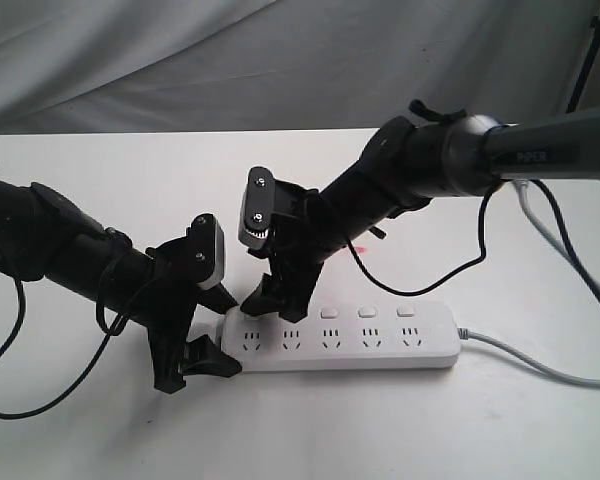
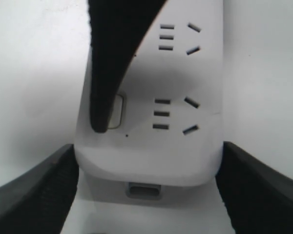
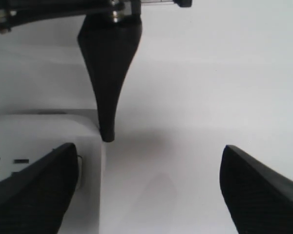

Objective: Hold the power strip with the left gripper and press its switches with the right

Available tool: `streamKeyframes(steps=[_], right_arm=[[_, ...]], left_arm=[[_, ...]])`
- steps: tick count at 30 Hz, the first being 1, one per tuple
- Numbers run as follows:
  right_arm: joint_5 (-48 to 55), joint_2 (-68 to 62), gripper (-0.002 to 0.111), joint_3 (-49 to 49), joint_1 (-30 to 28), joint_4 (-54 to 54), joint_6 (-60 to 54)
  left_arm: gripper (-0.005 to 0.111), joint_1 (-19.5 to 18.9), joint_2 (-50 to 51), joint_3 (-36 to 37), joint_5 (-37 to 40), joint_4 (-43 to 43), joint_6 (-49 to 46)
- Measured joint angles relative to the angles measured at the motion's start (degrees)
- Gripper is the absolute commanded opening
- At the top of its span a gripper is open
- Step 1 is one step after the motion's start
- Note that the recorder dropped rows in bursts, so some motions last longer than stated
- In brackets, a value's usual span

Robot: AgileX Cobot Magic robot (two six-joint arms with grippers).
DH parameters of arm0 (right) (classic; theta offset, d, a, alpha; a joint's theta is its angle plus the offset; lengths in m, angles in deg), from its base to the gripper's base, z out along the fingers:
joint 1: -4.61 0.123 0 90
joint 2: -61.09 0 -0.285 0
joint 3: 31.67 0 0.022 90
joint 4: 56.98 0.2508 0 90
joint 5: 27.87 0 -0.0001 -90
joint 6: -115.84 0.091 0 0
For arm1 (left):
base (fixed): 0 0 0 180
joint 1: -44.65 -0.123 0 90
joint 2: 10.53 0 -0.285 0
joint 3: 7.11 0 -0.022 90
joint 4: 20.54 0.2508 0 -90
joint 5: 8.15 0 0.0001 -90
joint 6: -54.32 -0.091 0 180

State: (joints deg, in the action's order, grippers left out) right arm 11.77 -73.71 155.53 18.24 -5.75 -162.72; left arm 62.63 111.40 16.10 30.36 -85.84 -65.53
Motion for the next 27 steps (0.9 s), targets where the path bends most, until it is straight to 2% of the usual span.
streamKeyframes(steps=[27], right_arm=[[-0.91,0.11,0.074,0.02,0.22,-2.14,2.05]], left_arm=[[0.0,0.0,0.0,0.0,0.0,0.0,0.0]])
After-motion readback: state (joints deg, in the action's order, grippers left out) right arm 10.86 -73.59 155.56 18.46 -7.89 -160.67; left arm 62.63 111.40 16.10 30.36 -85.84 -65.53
